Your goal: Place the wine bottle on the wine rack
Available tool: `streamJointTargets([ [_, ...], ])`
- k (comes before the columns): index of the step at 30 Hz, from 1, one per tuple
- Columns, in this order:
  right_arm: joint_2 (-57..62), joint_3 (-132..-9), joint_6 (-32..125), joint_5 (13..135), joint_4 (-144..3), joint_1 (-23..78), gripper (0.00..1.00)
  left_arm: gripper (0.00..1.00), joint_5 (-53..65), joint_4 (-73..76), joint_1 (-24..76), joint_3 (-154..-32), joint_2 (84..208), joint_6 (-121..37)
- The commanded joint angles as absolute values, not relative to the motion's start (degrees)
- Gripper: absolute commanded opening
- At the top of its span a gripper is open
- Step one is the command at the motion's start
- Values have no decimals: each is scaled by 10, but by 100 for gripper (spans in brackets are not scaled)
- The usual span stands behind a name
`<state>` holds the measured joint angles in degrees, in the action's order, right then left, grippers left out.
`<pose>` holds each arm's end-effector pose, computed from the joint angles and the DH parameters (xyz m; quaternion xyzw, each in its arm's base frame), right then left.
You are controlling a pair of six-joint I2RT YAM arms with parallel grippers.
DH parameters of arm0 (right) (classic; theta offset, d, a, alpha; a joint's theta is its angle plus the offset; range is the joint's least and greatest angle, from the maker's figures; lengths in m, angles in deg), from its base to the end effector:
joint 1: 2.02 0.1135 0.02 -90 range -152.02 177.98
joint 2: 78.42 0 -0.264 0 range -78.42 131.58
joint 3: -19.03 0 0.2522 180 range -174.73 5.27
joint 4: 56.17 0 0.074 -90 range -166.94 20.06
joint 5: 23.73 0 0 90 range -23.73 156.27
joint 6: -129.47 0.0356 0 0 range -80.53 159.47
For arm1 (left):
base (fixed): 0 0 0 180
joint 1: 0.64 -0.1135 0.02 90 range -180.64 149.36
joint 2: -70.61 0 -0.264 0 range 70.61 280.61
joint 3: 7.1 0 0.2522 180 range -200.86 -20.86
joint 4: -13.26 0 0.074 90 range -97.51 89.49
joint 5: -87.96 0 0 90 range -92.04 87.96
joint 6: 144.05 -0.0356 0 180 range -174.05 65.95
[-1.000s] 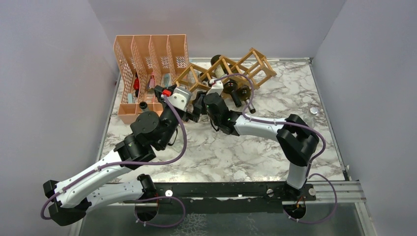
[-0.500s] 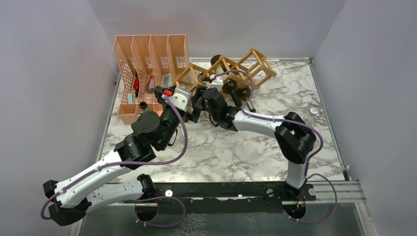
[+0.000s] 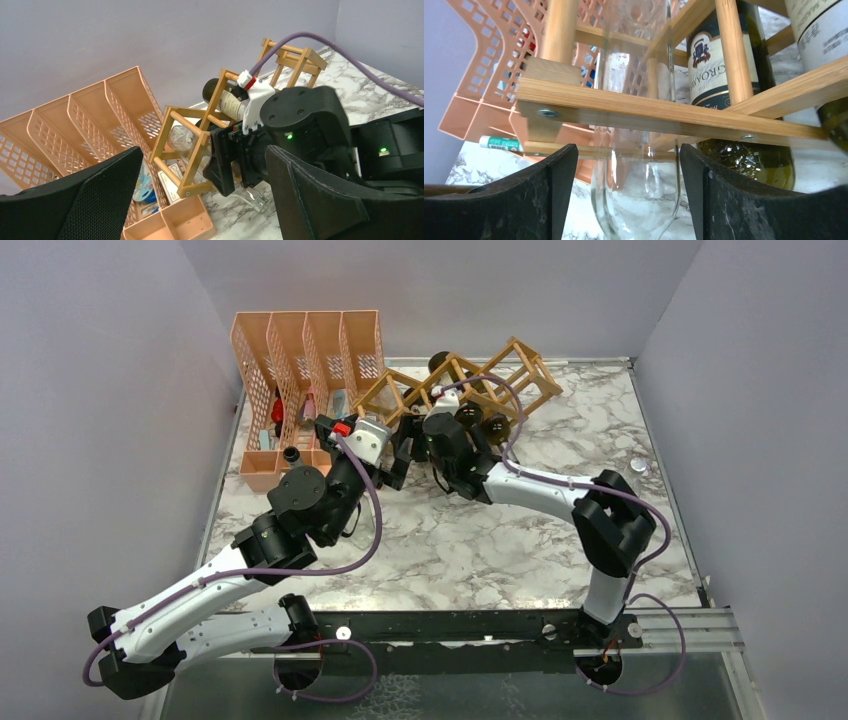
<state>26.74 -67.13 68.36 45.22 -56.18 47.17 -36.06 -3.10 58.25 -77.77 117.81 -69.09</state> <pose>0.2900 0.3163 0.2513 -0.0367 0.8066 0.2441 0.5371 0.1073 -0.1393 0.4205 0.2054 0.6376 -0.0880 0.7373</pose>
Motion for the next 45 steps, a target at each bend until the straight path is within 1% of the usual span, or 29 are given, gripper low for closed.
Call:
streamJointTargets([
  [1,208,-661,655,482,-559,464,78,99,-374,-27,582,-805,1170,-694],
  [8,112,-643,621,488,-611,446,78,99,-361,-31,583,-809,1155,-683],
  [14,-20,-603,568,467,-687,431,77,99,-349,-33,583,-806,1146,-672],
  [18,-108,-585,541,388,-786,430,77,99,-336,-35,583,-802,1146,-663],
  [24,-218,-570,496,247,-882,426,77,99,-321,-25,583,-787,1154,-656],
  [28,-242,-577,470,168,-921,415,77,99,-312,-19,583,-781,1163,-653],
  [30,-240,-586,469,156,-937,391,77,99,-309,-17,583,-780,1169,-653],
  [34,-225,-607,483,182,-970,315,77,99,-311,-21,583,-782,1178,-656],
  [36,-224,-615,489,221,-983,296,77,99,-311,-25,583,-782,1176,-656],
  [38,-232,-613,473,301,-979,295,77,99,-314,-25,583,-781,1172,-654],
  [45,-232,-598,400,648,-961,295,77,99,-320,-33,583,-807,1162,-652],
])
